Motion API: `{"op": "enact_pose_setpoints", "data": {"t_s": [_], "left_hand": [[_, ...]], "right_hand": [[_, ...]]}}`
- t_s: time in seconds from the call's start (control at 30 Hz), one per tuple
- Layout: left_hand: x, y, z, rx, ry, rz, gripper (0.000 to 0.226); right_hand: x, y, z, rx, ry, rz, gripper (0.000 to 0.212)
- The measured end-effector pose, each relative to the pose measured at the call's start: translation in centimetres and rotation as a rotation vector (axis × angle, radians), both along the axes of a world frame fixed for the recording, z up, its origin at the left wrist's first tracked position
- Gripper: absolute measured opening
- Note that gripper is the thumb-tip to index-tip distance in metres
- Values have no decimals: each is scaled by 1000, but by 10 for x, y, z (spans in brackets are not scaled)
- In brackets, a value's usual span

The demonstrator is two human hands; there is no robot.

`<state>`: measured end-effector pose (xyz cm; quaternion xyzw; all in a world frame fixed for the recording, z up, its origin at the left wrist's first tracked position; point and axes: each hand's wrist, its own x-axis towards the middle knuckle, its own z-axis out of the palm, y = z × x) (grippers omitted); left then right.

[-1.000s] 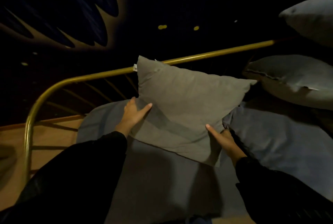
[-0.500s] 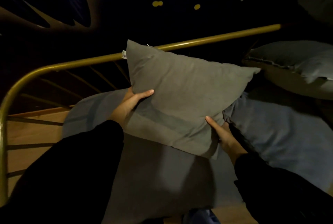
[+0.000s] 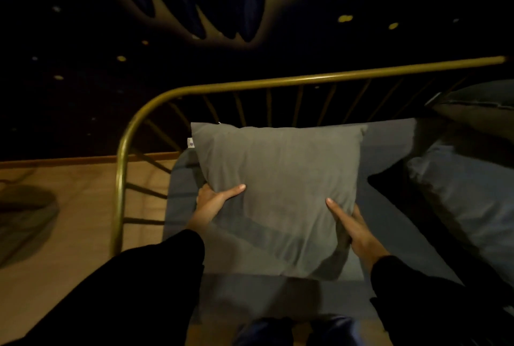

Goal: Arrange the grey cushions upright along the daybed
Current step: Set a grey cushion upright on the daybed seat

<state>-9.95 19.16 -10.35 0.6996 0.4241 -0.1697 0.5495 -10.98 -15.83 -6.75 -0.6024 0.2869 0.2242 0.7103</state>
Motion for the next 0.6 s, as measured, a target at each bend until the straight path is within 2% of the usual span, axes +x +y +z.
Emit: {"op": "enact_pose_setpoints", "data": {"t_s": [0.17,0.3,0.37,0.43,0.5,0.6], "left_hand": [[-62,47,25,48,16,80,137],[-87,59,29,-1,111,87,150],[-98,62,18,-26,174,80,156],[-110,62,9,-34,237,91,160],[-120,57,9,-34,287,60,156],[-124,51,5,46,333,-39,122]], "right_hand": [[-22,58,2,4,33,97,81],[-40,72,-3,-61,75,117,107],[-48,73,-5,-82,123,145,104],[-59,75,-3,-109,175,159,88],[-75,77,-8,-116,198,150,78],[-88,77,-19,-162,224,95,68]]}}
